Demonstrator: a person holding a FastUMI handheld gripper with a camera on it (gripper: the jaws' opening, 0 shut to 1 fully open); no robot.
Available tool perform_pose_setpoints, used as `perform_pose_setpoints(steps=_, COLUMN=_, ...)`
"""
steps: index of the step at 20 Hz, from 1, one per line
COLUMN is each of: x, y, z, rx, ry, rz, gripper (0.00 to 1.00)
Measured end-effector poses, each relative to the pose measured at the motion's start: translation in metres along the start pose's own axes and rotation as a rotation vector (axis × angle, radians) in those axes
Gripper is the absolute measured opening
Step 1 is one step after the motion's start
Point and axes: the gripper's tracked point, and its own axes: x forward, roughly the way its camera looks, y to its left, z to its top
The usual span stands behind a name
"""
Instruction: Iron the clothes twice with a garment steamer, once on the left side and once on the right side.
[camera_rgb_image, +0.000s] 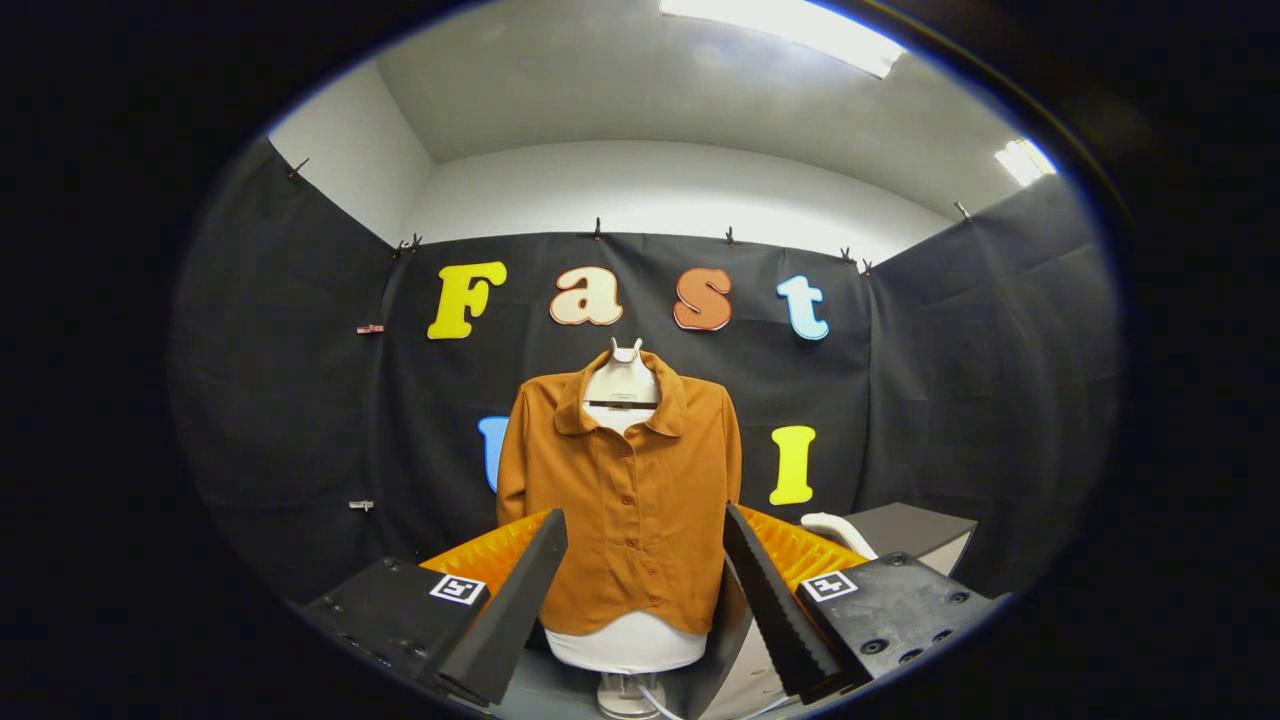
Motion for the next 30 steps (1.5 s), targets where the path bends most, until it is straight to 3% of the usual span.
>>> perform_pose_setpoints(steps=15, x=0.004, y=0.0, z=-0.004, rx=-0.014, ry=0.006, rz=-0.032, gripper=0.98)
perform_pose_setpoints(steps=25, x=0.014, y=-0.003, z=-0.023, rx=-0.004, ry=0.039, rz=-0.153, gripper=0.98)
perform_pose_setpoints(steps=30, x=0.026, y=-0.029, z=-0.037, rx=-0.02, ry=0.069, rz=-0.221, gripper=0.98)
